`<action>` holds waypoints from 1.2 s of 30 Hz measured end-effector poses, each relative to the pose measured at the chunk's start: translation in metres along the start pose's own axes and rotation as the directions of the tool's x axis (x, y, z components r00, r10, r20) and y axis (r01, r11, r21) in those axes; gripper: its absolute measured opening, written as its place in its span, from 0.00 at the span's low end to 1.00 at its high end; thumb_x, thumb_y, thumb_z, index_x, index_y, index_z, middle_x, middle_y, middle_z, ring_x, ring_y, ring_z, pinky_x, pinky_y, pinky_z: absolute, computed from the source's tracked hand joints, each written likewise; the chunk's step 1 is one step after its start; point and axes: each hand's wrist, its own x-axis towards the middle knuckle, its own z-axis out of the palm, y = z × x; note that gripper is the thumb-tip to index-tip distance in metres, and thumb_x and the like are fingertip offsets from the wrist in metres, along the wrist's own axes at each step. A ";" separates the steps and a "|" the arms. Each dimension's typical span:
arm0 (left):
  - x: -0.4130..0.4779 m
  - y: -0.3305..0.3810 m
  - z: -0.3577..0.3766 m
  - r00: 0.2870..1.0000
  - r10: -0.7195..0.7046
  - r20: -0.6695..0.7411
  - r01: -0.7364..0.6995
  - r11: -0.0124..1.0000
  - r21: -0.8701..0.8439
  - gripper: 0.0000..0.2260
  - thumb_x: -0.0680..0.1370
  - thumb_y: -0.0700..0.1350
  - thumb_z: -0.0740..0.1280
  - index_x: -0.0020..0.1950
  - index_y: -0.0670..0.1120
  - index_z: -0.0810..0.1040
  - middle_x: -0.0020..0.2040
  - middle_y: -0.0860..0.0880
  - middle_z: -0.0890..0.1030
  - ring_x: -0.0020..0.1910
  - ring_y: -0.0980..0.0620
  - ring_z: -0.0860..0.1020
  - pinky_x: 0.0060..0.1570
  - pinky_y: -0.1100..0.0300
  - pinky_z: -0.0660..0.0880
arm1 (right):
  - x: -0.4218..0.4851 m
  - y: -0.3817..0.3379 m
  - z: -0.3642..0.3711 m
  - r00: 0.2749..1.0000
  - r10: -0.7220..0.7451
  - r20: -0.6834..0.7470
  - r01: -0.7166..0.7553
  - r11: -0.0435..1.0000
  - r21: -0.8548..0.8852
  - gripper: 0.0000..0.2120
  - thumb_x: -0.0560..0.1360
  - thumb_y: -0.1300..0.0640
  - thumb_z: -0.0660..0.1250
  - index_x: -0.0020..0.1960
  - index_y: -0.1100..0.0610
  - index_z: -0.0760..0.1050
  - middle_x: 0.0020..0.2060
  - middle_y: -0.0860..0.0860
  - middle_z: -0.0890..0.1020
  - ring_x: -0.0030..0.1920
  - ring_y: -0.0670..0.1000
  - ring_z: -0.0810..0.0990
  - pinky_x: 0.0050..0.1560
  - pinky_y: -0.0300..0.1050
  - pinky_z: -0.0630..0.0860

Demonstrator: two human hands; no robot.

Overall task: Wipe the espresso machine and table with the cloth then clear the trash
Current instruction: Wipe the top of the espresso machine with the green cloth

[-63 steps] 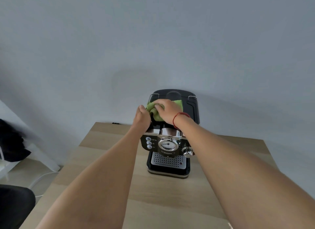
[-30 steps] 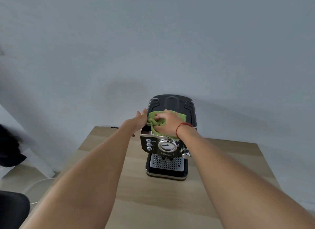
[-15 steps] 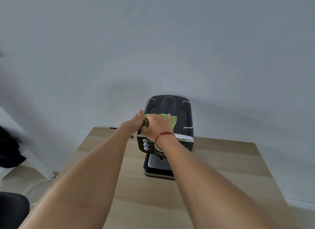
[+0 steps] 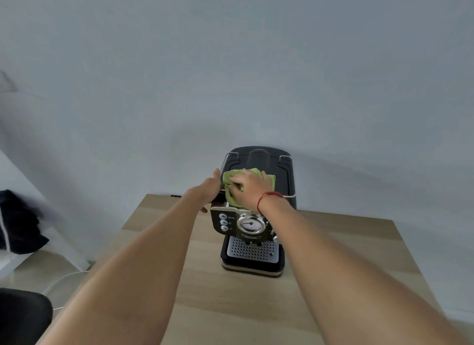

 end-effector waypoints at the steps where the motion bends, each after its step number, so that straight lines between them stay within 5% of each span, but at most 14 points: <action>1: 0.000 -0.001 0.001 1.000 0.013 -0.002 -0.013 0.999 -0.037 0.36 0.76 0.66 0.40 0.61 0.42 0.74 0.50 0.41 0.80 0.51 0.43 0.77 0.61 0.40 0.72 | 0.001 -0.005 0.003 0.999 -0.026 -0.029 0.025 0.999 -0.044 0.14 0.78 0.48 0.56 0.57 0.46 0.78 0.63 0.47 0.77 0.67 0.54 0.70 0.71 0.57 0.56; 3: 0.000 -0.002 0.004 1.000 0.014 0.017 -0.013 0.997 -0.080 0.34 0.78 0.64 0.40 0.56 0.41 0.75 0.42 0.43 0.79 0.45 0.45 0.76 0.61 0.40 0.72 | 0.004 -0.001 -0.001 0.998 -0.054 -0.032 0.052 0.996 -0.070 0.16 0.79 0.48 0.55 0.60 0.46 0.77 0.67 0.46 0.74 0.69 0.53 0.68 0.71 0.56 0.55; 8: -0.004 0.006 -0.004 0.999 -0.012 0.036 0.010 0.999 0.050 0.32 0.79 0.63 0.40 0.73 0.45 0.64 0.70 0.42 0.69 0.66 0.43 0.70 0.57 0.47 0.73 | 0.023 0.031 -0.007 0.987 0.134 -0.086 -0.130 0.991 0.044 0.21 0.80 0.42 0.50 0.66 0.46 0.74 0.73 0.44 0.65 0.75 0.48 0.58 0.73 0.57 0.57; 11: 0.005 0.017 -0.011 1.000 0.001 -0.016 0.000 0.998 0.055 0.25 0.80 0.55 0.44 0.67 0.44 0.69 0.67 0.43 0.72 0.61 0.45 0.72 0.57 0.46 0.74 | 0.041 0.028 0.003 0.976 0.197 -0.091 -0.202 0.978 -0.052 0.22 0.79 0.43 0.50 0.67 0.45 0.71 0.74 0.45 0.62 0.75 0.50 0.55 0.73 0.61 0.54; 15: 0.033 0.040 -0.002 0.998 -0.009 -0.070 0.003 0.997 -0.079 0.35 0.77 0.62 0.40 0.71 0.43 0.68 0.69 0.41 0.72 0.68 0.40 0.70 0.66 0.42 0.68 | 0.062 0.018 0.007 0.965 0.260 -0.039 -0.263 0.956 -0.132 0.24 0.76 0.41 0.52 0.71 0.45 0.64 0.76 0.48 0.57 0.77 0.55 0.48 0.73 0.62 0.50; 19: 0.054 0.051 0.010 0.992 -0.020 -0.122 -0.005 0.979 -0.205 0.34 0.80 0.60 0.39 0.72 0.41 0.67 0.69 0.39 0.72 0.69 0.42 0.70 0.71 0.47 0.63 | 0.088 0.023 0.007 0.954 0.295 -0.048 -0.299 0.940 -0.165 0.24 0.78 0.43 0.50 0.72 0.48 0.64 0.75 0.49 0.59 0.76 0.56 0.50 0.74 0.59 0.51; 21: 0.055 0.048 0.012 0.990 -0.041 -0.138 0.010 0.977 -0.213 0.33 0.80 0.59 0.39 0.74 0.40 0.65 0.71 0.38 0.69 0.71 0.42 0.67 0.73 0.47 0.60 | 0.099 0.027 0.005 0.968 0.237 -0.077 -0.247 0.956 -0.158 0.20 0.77 0.49 0.51 0.66 0.50 0.71 0.70 0.50 0.68 0.73 0.55 0.60 0.72 0.56 0.58; 24: 0.053 0.046 0.014 0.984 -0.024 -0.178 -0.004 0.988 -0.154 0.31 0.82 0.56 0.39 0.76 0.38 0.60 0.75 0.38 0.63 0.75 0.42 0.61 0.75 0.48 0.53 | 0.099 0.029 -0.001 0.943 0.202 -0.265 -0.198 0.979 0.043 0.16 0.74 0.56 0.52 0.51 0.51 0.79 0.53 0.49 0.81 0.57 0.55 0.77 0.59 0.49 0.71; 28: 0.048 0.048 0.014 0.981 -0.006 -0.194 -0.009 0.997 -0.080 0.30 0.83 0.55 0.40 0.76 0.37 0.59 0.76 0.39 0.61 0.76 0.42 0.58 0.75 0.49 0.52 | 0.089 0.041 -0.015 0.773 0.454 -0.442 -0.229 0.851 0.473 0.14 0.81 0.60 0.52 0.61 0.60 0.73 0.58 0.58 0.78 0.59 0.57 0.76 0.53 0.42 0.68; 30: 0.049 0.048 0.015 0.983 -0.021 -0.181 0.009 0.998 -0.070 0.30 0.83 0.56 0.40 0.76 0.38 0.59 0.76 0.39 0.60 0.76 0.42 0.58 0.75 0.49 0.51 | 0.091 0.047 -0.021 0.742 0.485 -0.463 -0.237 0.836 0.495 0.14 0.81 0.60 0.52 0.60 0.61 0.73 0.58 0.58 0.77 0.59 0.57 0.75 0.51 0.39 0.66; 33: 0.051 0.048 0.015 0.985 -0.031 -0.171 0.020 0.998 -0.066 0.30 0.83 0.55 0.40 0.77 0.38 0.58 0.77 0.39 0.59 0.76 0.42 0.57 0.76 0.48 0.50 | 0.100 0.045 -0.022 0.883 0.377 -0.281 -0.314 0.918 0.244 0.13 0.79 0.60 0.55 0.59 0.57 0.75 0.55 0.55 0.80 0.58 0.57 0.76 0.62 0.47 0.67; 36: 0.051 0.047 0.014 0.988 -0.037 -0.153 0.029 0.998 -0.055 0.29 0.83 0.55 0.40 0.77 0.39 0.56 0.77 0.40 0.59 0.76 0.42 0.57 0.76 0.48 0.50 | 0.114 0.032 -0.015 0.958 0.261 -0.123 -0.253 0.965 0.075 0.14 0.79 0.60 0.56 0.62 0.58 0.73 0.56 0.57 0.80 0.59 0.59 0.77 0.61 0.48 0.67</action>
